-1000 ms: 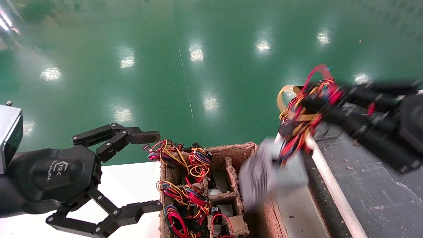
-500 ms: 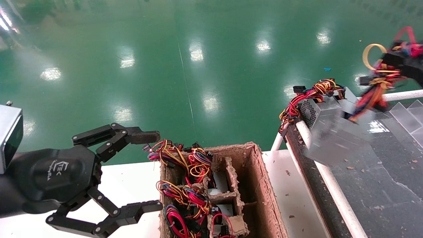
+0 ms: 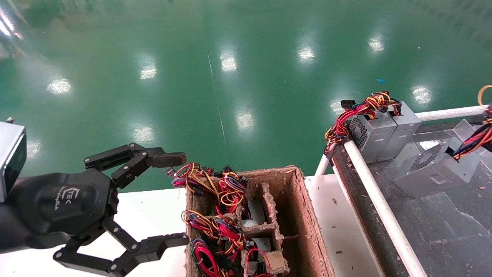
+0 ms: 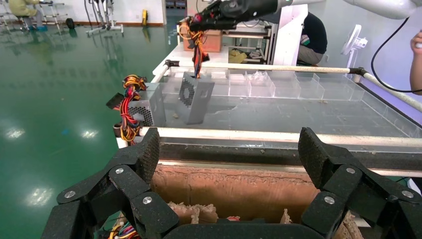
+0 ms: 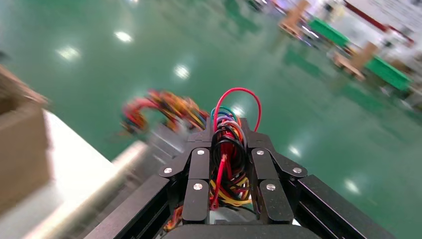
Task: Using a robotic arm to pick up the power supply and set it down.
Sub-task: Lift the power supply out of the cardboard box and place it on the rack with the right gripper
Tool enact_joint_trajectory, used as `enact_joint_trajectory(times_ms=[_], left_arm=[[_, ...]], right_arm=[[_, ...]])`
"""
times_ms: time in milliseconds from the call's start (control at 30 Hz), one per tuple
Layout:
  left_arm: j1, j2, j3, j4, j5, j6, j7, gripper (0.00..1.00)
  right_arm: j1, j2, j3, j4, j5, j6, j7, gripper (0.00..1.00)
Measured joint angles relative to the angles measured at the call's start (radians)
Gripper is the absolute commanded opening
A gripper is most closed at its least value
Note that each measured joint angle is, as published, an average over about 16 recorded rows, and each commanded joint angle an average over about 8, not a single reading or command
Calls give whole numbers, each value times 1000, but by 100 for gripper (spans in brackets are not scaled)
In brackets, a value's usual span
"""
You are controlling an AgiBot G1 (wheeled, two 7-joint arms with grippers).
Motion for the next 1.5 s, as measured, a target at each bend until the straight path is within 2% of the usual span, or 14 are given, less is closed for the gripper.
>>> enact_joint_trajectory(times_ms=[267, 533, 867, 1167, 1433, 1500], left_arm=[[0, 0, 0, 0, 0, 0, 0, 100], [0, 0, 0, 0, 0, 0, 0, 100], [0, 0, 0, 0, 0, 0, 0, 100], [0, 0, 0, 0, 0, 0, 0, 100], [0, 0, 0, 0, 0, 0, 0, 100], [0, 0, 0, 0, 0, 0, 0, 100]], right_arm=[[71, -53, -57, -1, -106, 109, -5, 0], [249, -129, -156, -31, -254, 160, 20, 0], [496, -239, -276, -129, -438, 162, 41, 0], [657, -336, -342, -261, -535, 138, 13, 1], [751, -403, -370, -384, -577, 122, -36, 100], [767, -414, -374, -411, -581, 116, -48, 100]])
